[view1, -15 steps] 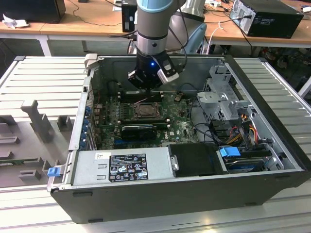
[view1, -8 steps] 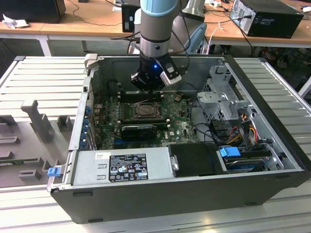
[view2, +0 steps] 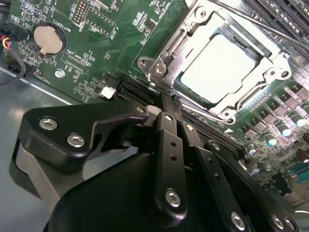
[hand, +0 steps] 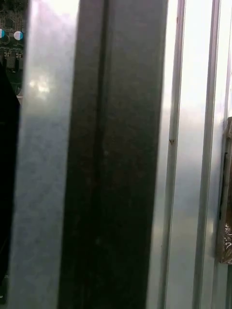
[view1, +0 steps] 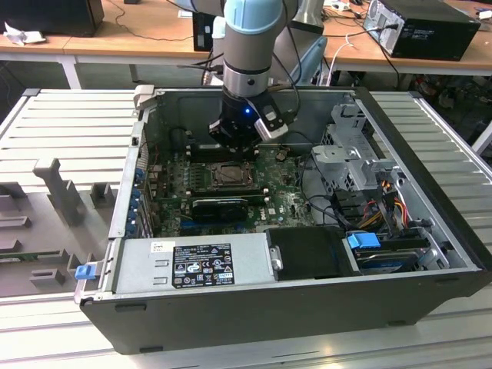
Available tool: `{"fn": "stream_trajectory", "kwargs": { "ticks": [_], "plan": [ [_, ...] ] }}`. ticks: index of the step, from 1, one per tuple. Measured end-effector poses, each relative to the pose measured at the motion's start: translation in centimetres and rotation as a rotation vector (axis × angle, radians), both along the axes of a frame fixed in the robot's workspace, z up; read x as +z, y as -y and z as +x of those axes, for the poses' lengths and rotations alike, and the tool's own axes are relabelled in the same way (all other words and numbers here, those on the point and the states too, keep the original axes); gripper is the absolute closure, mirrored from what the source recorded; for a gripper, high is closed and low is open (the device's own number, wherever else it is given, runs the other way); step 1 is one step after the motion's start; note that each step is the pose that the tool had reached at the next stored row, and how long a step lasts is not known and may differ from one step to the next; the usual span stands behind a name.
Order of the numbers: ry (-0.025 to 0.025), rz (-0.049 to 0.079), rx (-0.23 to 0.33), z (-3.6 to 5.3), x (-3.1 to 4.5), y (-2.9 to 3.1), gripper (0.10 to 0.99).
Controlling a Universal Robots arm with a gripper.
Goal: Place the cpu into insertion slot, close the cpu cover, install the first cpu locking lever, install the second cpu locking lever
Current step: 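Install the first cpu locking lever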
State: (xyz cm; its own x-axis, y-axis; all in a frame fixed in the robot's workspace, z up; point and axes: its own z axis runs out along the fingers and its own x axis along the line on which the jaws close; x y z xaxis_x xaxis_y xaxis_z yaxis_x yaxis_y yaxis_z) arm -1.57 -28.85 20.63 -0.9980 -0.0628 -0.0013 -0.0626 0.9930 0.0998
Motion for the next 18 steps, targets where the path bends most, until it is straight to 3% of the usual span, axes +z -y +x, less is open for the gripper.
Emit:
{"fn": "stream_trajectory", "kwargs": {
  "ticks": [8, 13, 18],
  "plan": [
    [0.0, -0.016, 0.0, 0.02, -0.14, -0.02, 0.98],
    [-0.0001, -0.042, 0.0, 0.04, -0.29, -0.12, 0.98],
    [0.0002, -0.046, 0.0, 0.05, -0.44, -0.42, 0.98]
  ]
}}
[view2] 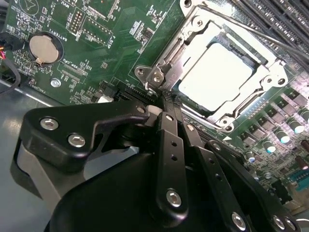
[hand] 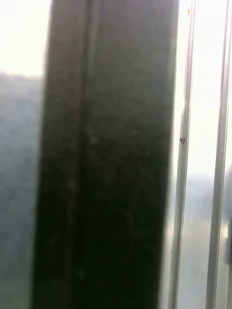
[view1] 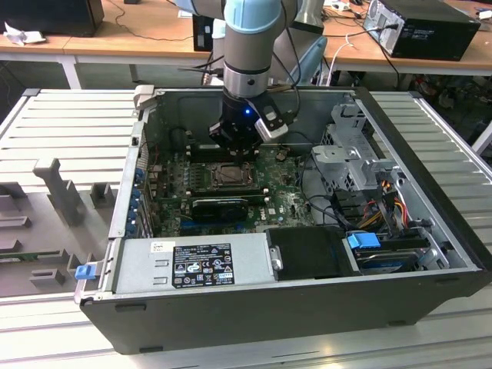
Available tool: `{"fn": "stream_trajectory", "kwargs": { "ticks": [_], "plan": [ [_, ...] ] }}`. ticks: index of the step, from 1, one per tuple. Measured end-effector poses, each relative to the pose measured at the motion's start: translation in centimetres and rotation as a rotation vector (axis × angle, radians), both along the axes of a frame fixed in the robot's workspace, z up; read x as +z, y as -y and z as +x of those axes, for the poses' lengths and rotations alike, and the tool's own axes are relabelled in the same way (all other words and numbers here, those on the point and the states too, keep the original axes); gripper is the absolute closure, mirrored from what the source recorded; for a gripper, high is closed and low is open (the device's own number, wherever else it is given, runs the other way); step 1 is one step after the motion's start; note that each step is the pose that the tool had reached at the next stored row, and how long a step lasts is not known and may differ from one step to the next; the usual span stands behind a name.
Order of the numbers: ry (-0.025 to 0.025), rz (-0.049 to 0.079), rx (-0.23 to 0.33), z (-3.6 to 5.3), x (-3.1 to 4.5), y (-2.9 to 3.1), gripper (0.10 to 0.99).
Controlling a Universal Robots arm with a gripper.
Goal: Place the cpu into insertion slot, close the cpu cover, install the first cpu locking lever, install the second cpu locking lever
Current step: 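Install the first cpu locking lever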
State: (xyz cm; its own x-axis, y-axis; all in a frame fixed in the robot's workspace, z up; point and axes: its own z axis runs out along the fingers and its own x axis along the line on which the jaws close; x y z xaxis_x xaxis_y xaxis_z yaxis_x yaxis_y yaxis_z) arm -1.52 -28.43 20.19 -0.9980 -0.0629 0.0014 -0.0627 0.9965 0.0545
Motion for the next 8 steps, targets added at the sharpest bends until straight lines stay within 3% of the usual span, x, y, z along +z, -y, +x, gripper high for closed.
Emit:
{"fn": "stream_trajectory", "kwargs": {
  "ticks": [3, 6, 8],
  "plan": [
    [-0.0005, 0.013, 0.0, -0.01, 0.0, -0.1, 0.98],
    [-0.0005, 0.013, 0.0, 0.0, 0.28, -0.15, 0.98],
    [-0.0006, 0.013, 0.0, 0.0, 1.4, -0.15, 0.98]
  ]
}}
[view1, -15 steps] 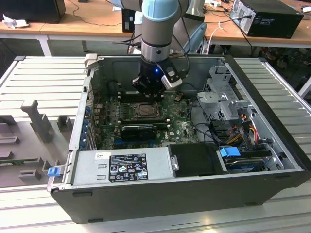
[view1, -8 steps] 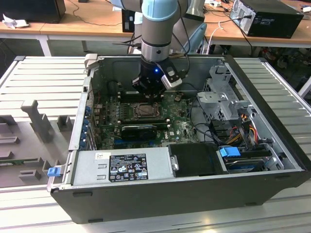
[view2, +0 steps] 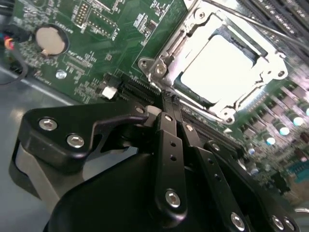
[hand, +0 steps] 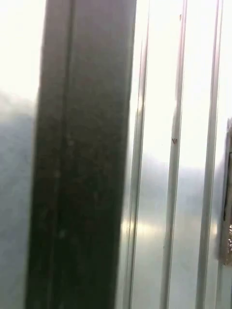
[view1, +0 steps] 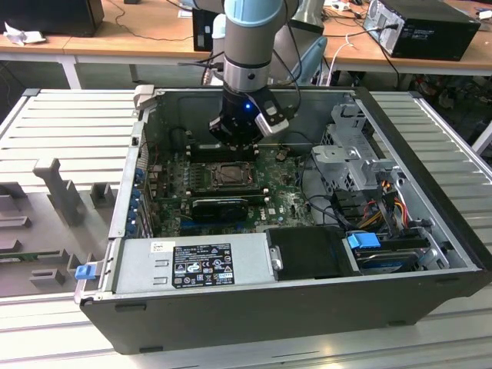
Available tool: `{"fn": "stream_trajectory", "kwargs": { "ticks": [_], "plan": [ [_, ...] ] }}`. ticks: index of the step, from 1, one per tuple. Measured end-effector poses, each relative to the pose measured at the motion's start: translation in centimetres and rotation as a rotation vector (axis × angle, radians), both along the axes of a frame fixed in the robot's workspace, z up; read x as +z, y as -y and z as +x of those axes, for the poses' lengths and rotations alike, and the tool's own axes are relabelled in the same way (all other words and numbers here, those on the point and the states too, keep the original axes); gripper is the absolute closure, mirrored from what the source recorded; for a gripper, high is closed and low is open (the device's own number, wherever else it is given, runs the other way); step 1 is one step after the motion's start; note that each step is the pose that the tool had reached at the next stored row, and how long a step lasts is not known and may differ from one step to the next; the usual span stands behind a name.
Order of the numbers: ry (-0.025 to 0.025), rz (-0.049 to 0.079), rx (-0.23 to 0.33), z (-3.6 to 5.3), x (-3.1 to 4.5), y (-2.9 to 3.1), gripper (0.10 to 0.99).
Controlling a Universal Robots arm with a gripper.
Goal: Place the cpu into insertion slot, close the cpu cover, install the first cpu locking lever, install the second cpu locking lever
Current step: 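Install the first cpu locking lever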
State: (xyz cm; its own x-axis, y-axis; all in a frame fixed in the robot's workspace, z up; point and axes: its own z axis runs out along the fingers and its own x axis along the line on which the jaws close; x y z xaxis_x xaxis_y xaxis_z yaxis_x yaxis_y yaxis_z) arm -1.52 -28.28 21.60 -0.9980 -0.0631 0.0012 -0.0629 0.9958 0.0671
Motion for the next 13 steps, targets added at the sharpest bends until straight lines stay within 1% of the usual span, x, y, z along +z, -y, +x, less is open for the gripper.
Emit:
{"fn": "stream_trajectory", "kwargs": {
  "ticks": [1, 2, 6, 13],
  "plan": [
    [-0.0001, 0.0, 0.0, 0.0, 0.33, 0.0, 0.98],
    [-0.0001, 0.0, 0.0, 0.0, 0.43, 0.0, 0.98],
    [-0.0001, 0.0, 0.0, 0.0, 0.43, 0.34, 0.98],
    [0.0, 0.0, 0.0, 0.0, 0.43, 0.61, 0.98]
  ]
}}
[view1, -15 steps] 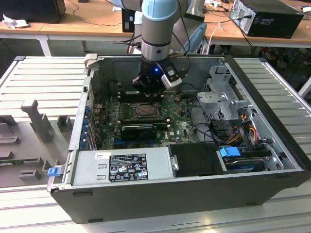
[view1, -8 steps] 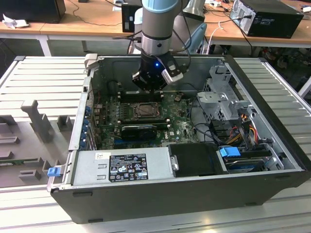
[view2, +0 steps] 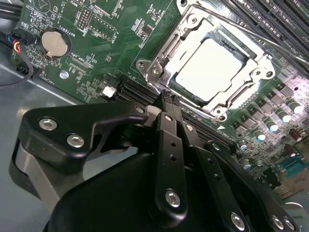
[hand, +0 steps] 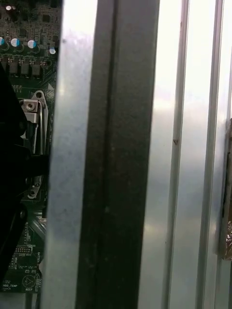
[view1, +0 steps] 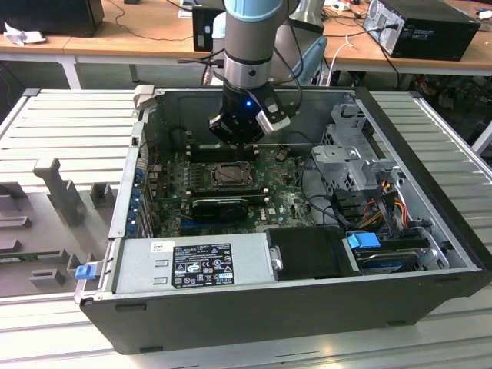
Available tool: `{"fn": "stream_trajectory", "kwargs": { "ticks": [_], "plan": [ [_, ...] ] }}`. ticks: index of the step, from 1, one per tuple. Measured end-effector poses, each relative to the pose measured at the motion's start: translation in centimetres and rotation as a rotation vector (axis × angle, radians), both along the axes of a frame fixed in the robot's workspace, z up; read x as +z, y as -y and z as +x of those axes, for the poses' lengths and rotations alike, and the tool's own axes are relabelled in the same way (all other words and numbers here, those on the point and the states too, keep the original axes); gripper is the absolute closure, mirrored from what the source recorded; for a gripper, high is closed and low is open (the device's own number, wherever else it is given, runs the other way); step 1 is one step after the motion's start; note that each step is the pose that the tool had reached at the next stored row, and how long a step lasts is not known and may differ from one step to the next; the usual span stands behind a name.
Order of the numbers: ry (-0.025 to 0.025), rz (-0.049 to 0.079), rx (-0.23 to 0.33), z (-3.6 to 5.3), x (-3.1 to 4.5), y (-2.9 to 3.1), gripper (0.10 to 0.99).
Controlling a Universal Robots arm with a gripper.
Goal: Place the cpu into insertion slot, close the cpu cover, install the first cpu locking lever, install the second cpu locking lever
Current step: 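Install the first cpu locking lever, then install the second cpu locking lever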
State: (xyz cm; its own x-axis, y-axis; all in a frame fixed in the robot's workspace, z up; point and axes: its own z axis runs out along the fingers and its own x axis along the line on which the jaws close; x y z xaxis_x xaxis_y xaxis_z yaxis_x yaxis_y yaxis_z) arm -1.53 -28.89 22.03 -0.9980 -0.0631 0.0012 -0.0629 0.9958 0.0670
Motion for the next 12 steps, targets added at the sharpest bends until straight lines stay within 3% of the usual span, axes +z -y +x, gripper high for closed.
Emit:
{"fn": "stream_trajectory", "kwargs": {
  "ticks": [12],
  "plan": [
    [0.0, 0.0, 0.0, 0.0, 0.0, 0.71, 0.98]
  ]
}}
